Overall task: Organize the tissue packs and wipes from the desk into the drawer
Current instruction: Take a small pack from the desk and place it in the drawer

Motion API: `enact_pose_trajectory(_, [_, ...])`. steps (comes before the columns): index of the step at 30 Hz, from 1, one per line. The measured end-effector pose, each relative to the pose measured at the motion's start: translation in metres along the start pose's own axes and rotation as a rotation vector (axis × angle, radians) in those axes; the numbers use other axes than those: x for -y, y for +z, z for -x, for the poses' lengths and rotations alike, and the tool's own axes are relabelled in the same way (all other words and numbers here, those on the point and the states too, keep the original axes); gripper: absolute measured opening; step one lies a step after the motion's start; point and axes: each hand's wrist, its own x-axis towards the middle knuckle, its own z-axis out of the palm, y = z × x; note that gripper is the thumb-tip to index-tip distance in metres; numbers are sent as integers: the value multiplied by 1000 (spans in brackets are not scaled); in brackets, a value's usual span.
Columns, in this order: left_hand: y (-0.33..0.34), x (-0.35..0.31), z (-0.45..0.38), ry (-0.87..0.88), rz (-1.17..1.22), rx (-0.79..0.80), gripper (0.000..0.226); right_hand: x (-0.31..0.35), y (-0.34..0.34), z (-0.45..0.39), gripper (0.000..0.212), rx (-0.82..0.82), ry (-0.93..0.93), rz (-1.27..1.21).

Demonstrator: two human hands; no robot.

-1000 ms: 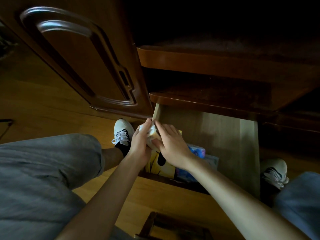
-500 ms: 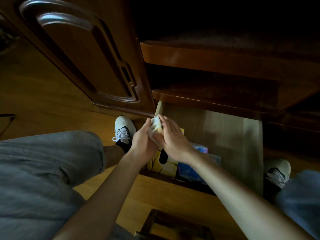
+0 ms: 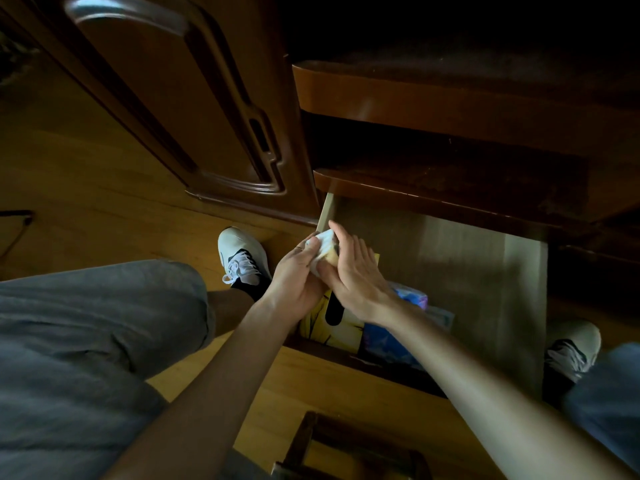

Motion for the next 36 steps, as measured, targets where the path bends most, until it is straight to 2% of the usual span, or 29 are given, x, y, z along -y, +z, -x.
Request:
enact_pose_trajectory(2, [-1, -1, -4, -13, -41, -26, 49, -2, -5, -6, 72, 45, 24, -40])
enact_pose_trajectory(4, [0, -3, -9, 6, -136, -61, 53, -7, -10, -15, 80, 49, 128, -160])
enact_pose_trajectory(8, [-4, -3, -27, 245, -360, -224, 39, -35, -19, -38, 75, -20, 450, -450])
enact_pose_trajectory(9, [-9, -2, -31, 335, -502, -235, 37, -44, -19, -44, 72, -39, 535, -472])
enact_pose_trajectory(12, [-30, 3, -42, 565, -1226, -171, 35, -64, -9, -65, 60, -116, 744, -549])
enact_pose_trajectory(14, [-42, 12, -44, 556, -1470, -112, 47, -75, 5, -79, 57, -127, 828, -511])
enact_pose_trajectory(17, [-57, 20, -44, 561, -1531, -59, 68, -81, 22, -98, 73, -46, 942, -353])
enact_pose_trajectory(19, [-63, 18, -45, 627, -1521, -88, 62, -81, 28, -110, 78, 46, 950, -167])
enact_pose_trajectory(21, [-63, 15, -48, 668, -1489, -118, 51, -81, 33, -121, 74, 126, 932, -18])
enact_pose_trajectory(25, [-61, 17, -45, 683, -1525, -108, 53, -82, 38, -124, 72, 291, 953, 170])
enact_pose_trajectory(28, [-60, 17, -43, 705, -1508, -100, 52, -83, 35, -119, 72, 278, 938, 179])
enact_pose_trajectory(32, [-57, 16, -42, 702, -1509, -123, 51, -92, 25, -110, 50, 274, 887, 105])
enact_pose_trajectory(36, [-57, 16, -41, 699, -1521, -118, 52, -96, 20, -102, 43, 189, 874, 145])
